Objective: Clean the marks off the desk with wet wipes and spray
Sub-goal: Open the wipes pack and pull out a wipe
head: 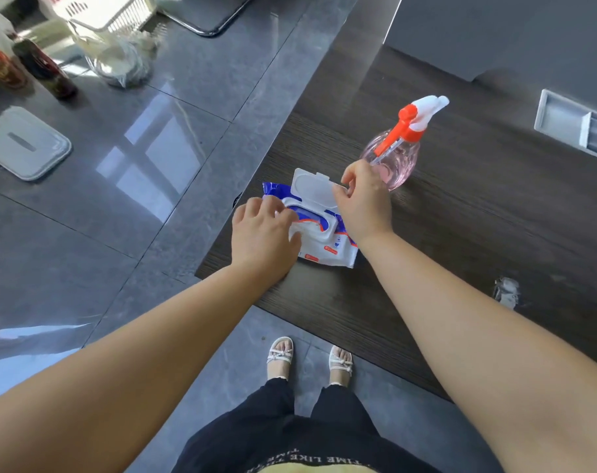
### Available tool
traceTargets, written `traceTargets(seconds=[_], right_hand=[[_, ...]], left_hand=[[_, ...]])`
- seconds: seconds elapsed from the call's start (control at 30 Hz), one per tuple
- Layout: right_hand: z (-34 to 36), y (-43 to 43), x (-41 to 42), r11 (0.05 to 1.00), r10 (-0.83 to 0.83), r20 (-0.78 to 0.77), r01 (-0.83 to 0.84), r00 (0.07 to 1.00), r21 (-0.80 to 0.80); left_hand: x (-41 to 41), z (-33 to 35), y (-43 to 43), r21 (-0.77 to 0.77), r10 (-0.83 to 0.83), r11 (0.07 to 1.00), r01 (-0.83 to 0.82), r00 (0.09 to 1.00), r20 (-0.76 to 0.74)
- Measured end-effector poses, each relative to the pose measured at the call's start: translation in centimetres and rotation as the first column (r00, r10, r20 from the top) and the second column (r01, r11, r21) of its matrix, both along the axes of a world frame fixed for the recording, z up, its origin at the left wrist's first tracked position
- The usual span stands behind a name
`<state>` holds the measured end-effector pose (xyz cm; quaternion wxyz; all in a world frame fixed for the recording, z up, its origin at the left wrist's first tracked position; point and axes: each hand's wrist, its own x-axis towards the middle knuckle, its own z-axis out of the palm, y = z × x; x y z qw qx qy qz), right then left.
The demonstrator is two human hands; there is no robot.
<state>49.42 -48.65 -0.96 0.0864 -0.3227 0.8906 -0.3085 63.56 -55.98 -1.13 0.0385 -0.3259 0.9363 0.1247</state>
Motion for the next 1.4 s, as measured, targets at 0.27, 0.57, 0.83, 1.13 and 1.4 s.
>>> traceTargets(seconds=[0.27,0.57,0.83,1.13,1.4], right_hand=[[-0.8,1.9,0.2,0.945,0.217,0.143,-0.245,0.966,0.217],[-1.4,2.2,0.2,0.937,0.226,0.145,-0.256,0.963,0.236],[-2.1,2.5,0.7,0.931,0.244,0.06,-0.251,0.968,0.266],[-2.4,1.9,1.7,0.941,0.275,-0.126,-0.24,0.953,0.238],[-2.1,-0.4,2.4,0.874,0.341,-0.015,-0.311,0.94,0.374]], left_hand=[[-3.3,-0.5,-0.4,0.056,0.051,0.997,-0.052,0.998,0.022],[-4.9,-1.3,-0.9,-0.003,0.025,1.0,-0.025,0.986,0.165],[-5.0,-0.9,-1.3,0.18,0.133,0.975,-0.132,0.991,0.003],[-1.1,-2.1,-3.8,0.57,0.48,0.757,-0.319,0.864,-0.153],[-0.8,-2.0,-2.9,0.569,0.483,0.763,-0.307,0.856,-0.185]])
